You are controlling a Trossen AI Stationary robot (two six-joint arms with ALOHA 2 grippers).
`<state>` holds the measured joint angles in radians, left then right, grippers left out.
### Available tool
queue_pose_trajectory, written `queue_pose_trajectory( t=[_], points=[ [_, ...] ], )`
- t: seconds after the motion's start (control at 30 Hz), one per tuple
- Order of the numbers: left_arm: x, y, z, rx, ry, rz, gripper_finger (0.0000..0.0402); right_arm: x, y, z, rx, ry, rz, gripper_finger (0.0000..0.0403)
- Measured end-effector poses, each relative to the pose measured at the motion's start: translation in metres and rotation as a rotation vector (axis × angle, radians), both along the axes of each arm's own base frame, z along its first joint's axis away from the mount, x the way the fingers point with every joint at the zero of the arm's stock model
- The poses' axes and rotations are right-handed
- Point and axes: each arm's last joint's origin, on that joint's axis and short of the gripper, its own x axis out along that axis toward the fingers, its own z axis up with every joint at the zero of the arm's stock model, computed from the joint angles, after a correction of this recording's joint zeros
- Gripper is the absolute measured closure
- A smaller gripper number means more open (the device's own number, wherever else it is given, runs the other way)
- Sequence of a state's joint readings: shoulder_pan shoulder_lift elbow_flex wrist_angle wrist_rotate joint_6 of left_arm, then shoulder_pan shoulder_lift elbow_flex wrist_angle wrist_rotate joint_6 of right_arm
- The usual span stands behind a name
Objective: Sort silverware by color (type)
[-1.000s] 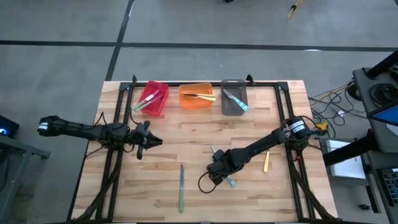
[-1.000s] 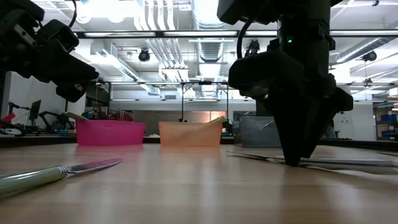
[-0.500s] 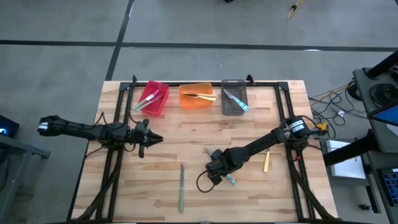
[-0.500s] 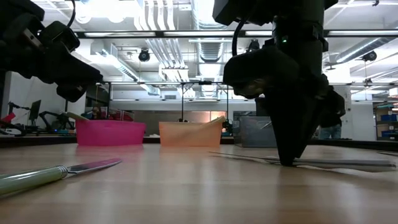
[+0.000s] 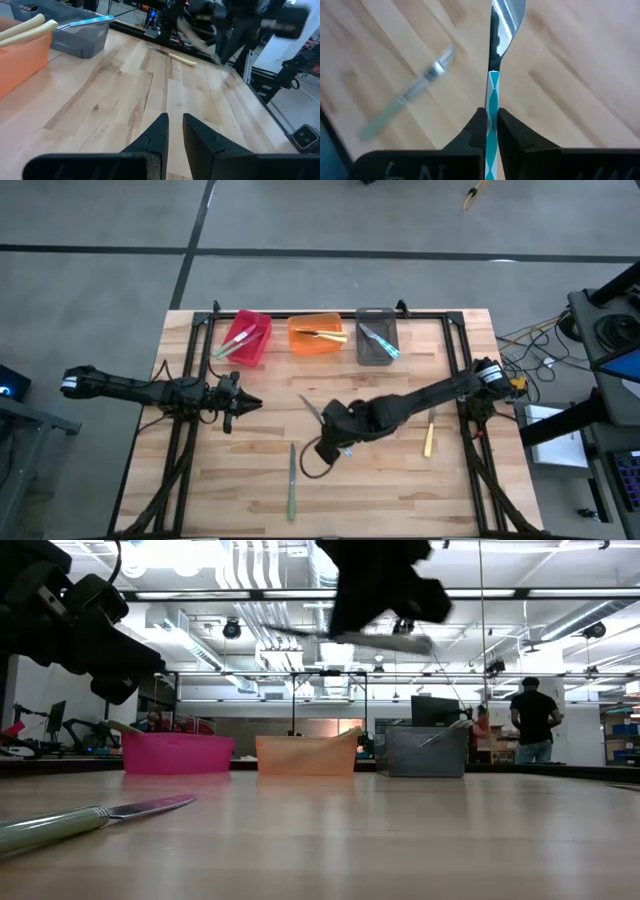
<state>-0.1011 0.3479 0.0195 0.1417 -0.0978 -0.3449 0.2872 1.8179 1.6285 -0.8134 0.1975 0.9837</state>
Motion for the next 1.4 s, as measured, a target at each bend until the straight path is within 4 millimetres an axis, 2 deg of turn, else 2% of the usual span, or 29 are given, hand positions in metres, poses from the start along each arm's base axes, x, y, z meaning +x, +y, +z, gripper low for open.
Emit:
queue_pose_trajectory(
  t=[0.23,0.37,0.63,0.77,0.93,1.13,1.4],
  points=[
    [0.000,0.000,0.000,-0.007,0.002,0.001,0.0364,0.017,-0.027,0.042,-0.106,-0.126,0.055,0.0390],
    [0.000,0.000,0.000,-0.007,0.004,0.001,0.0364,0.021,-0.045,0.058,-0.156,-0.156,0.081,0.0390],
    [0.000,0.000,0.000,-0.007,0.005,0.001,0.0364,0.010,-0.093,0.084,-0.207,-0.028,0.042,0.0390],
    [0.000,0.000,0.000,-0.004,0.005,0.001,0.0364,-0.001,-0.124,0.088,-0.160,0.071,0.008,0.0390],
    [0.000,0.000,0.000,0.016,0.004,-0.003,0.0364,-0.016,-0.166,0.083,-0.075,0.202,-0.018,0.0390],
    [0.000,0.001,0.000,0.027,0.003,0.030,0.0364,-0.048,-0.208,0.078,-0.003,0.437,-0.116,0.0390],
    [0.000,0.001,0.000,-0.017,0.000,0.042,0.0364,-0.071,-0.261,0.074,0.129,0.424,-0.155,0.0390]
  ],
)
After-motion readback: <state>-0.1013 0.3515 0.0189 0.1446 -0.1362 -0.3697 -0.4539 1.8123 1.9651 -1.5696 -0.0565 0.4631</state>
